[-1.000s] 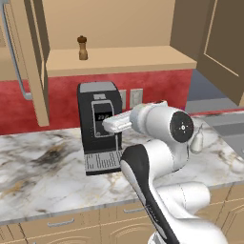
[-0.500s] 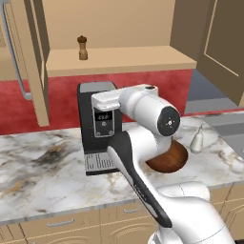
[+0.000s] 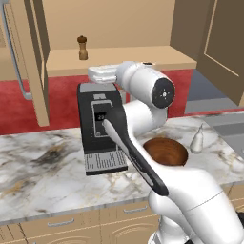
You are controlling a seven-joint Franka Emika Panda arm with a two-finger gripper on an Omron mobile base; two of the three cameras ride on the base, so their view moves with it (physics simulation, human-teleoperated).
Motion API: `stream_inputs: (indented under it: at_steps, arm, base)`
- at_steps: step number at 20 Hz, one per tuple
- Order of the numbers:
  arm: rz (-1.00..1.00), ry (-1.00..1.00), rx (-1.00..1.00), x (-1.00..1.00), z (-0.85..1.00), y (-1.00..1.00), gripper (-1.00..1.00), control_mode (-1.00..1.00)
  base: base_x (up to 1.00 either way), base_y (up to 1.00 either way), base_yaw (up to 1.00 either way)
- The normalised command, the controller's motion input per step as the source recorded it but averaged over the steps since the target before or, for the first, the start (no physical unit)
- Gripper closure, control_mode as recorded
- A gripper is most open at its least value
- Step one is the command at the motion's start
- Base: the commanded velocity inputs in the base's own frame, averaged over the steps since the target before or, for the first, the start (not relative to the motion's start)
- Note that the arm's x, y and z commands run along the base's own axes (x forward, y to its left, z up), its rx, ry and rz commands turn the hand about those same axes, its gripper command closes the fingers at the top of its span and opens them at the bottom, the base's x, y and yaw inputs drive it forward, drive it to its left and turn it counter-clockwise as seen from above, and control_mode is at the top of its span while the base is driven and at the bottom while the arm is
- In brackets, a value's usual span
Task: Retrieve the bottle and the shaker from the cabinet and place them next to the mixing bowl on the counter. Then add garlic from the fridge to the mixing bowl.
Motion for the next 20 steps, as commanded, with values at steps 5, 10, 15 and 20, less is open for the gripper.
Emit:
stream_inputs:
  at_steps: [5,10,15,20]
  arm:
    - [-0.01,0.05,0.0,0.09,0.01,0.03,-1.0,-1.0]
    - [0.0,0.0,0.0,0.05,0.0,0.0,-1.0,-1.0]
    - [0.0,0.01,0.0,0.13,0.0,0.0,-1.0,-1.0]
    - [0.0,0.03,0.0,0.34,0.15,0.04,-1.0,-1.0]
  base:
    - [0.0,0.0,0.0]
    - [0.0,0.0,0.0]
    - [0.0,0.0,0.0]
    - [0.0,0.0,0.0]
